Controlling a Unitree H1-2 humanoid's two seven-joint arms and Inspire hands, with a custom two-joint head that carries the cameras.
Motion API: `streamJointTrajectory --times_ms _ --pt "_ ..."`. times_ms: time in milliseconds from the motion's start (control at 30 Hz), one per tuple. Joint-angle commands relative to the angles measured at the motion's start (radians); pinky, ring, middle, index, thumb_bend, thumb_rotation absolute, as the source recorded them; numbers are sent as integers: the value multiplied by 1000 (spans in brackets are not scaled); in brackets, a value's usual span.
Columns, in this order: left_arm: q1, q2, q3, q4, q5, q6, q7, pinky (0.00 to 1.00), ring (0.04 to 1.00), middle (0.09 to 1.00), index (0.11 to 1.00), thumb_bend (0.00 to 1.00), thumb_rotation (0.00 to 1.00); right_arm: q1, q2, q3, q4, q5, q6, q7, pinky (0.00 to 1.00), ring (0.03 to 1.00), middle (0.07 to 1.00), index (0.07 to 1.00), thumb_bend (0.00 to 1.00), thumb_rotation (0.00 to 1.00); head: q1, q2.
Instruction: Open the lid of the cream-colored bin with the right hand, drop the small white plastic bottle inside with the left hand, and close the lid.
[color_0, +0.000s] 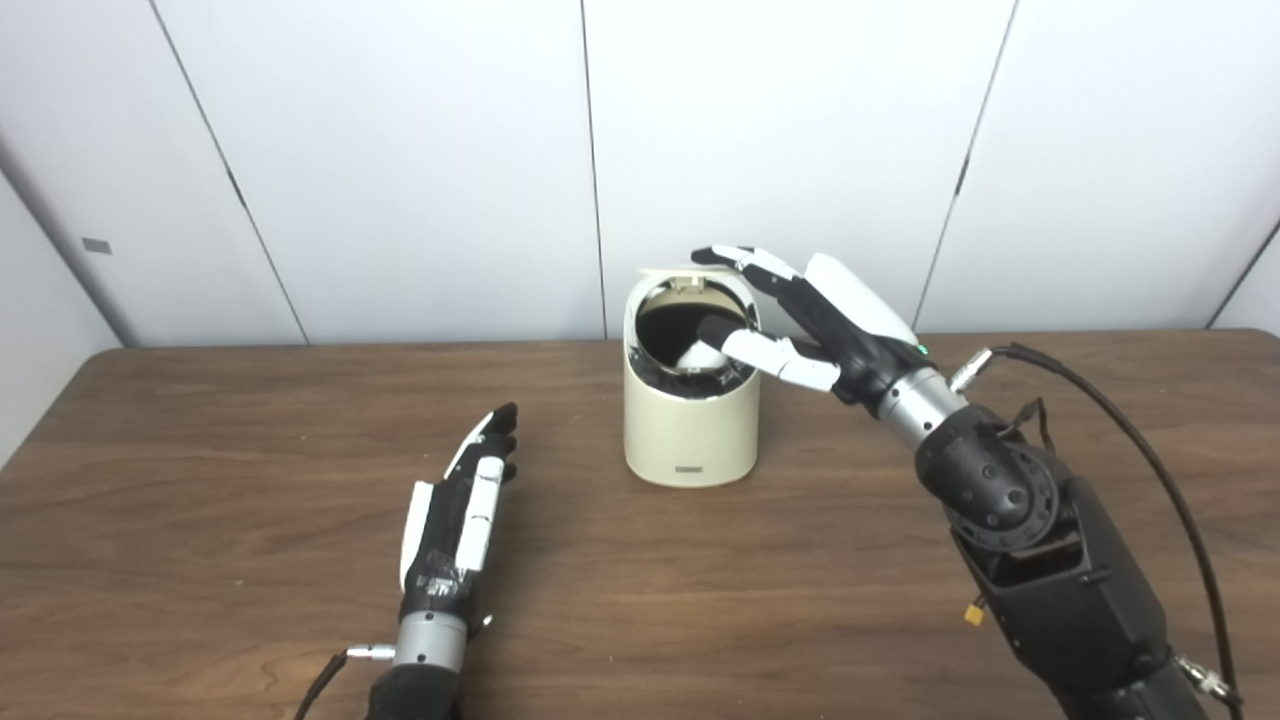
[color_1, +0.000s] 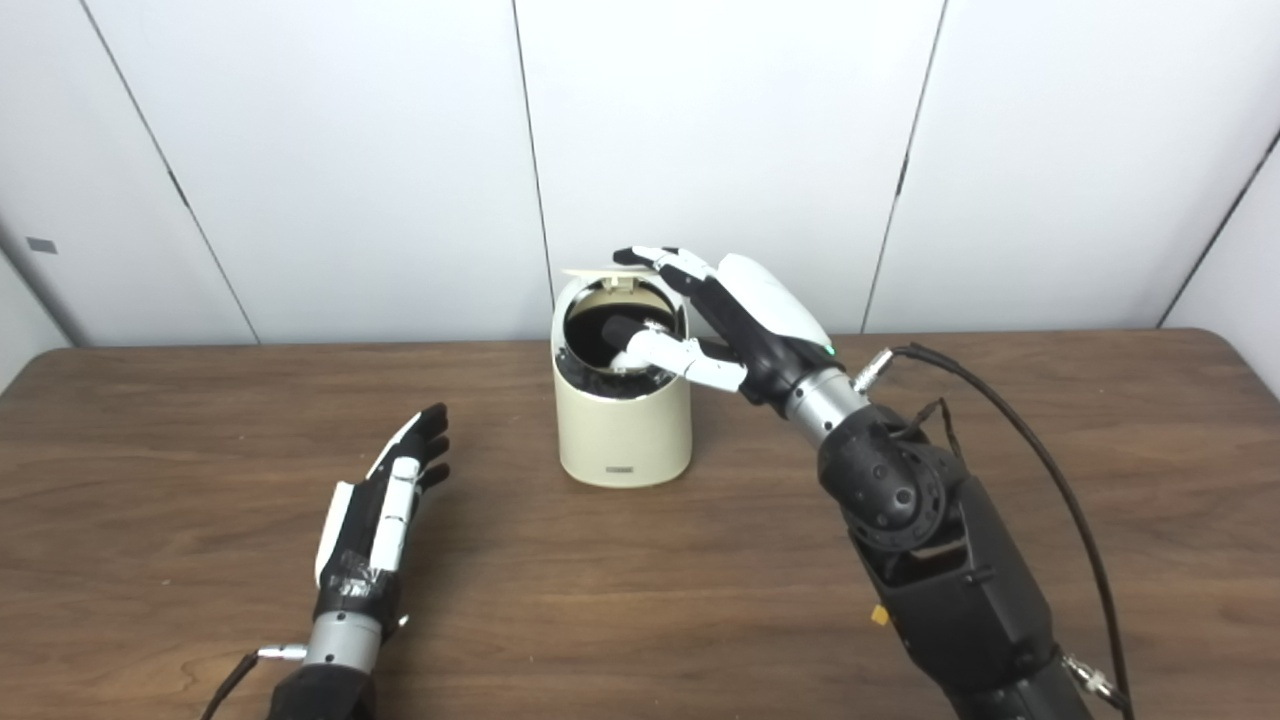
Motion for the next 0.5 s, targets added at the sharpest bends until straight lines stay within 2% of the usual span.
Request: streamJointTrajectory --times_ms 0,133,333,467 --pt "-34 -3 3 -21 3 -42 10 874 919 928 916 585 1000 -24 -18 3 -28 -16 -13 5 940 986 930 902 574 1000 -1 -1" --pt "-36 -4 3 -17 8 -44 13 860 914 923 911 587 1000 -12 -28 21 -34 -33 -28 11 955 994 924 897 588 1000 2 -2" --pt "-34 -5 0 -23 6 -31 10 866 909 917 903 595 1000 -9 -60 83 -50 -111 -63 30 999 1000 908 890 591 1000 4 2" --pt "-34 -3 -1 -19 7 -31 7 885 923 922 905 592 1000 8 -62 103 -63 -157 -74 26 1000 1000 899 884 598 1000 5 2"
